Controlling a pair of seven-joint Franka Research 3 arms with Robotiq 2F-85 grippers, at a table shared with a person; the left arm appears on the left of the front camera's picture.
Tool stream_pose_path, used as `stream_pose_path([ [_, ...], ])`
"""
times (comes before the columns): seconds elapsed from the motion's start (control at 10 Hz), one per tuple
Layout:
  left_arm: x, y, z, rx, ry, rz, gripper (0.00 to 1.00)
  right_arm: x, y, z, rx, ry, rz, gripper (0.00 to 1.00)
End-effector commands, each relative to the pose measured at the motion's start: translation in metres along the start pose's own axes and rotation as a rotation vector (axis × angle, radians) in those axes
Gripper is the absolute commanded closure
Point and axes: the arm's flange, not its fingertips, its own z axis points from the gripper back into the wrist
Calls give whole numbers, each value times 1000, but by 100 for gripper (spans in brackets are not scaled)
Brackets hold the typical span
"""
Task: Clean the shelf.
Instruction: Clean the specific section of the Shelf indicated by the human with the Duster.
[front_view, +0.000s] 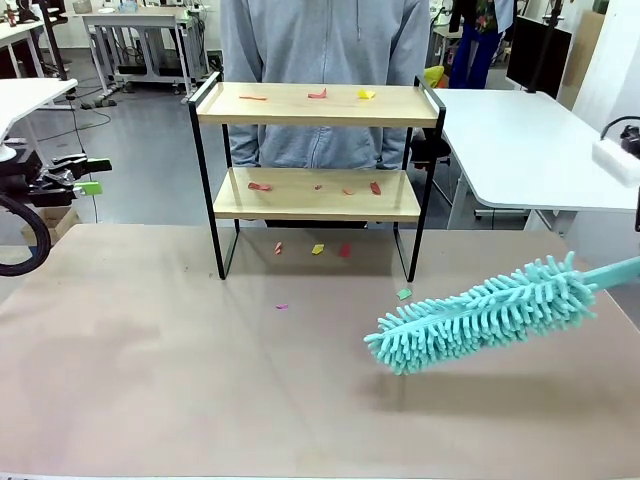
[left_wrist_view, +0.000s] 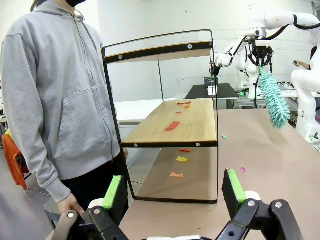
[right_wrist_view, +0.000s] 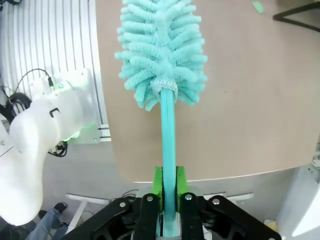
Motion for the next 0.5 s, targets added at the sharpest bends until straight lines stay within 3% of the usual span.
stream_pose_path([
  [0.0,2,0,-1,2,2,-13,0,4,-17,10,31,-69,-7,87],
  [0.1,2,0,-1,2,2,-13,0,0,0,0,0,0,0,87],
  [0.4,2,0,-1,2,2,-13,0,0,0,0,0,0,0,87],
])
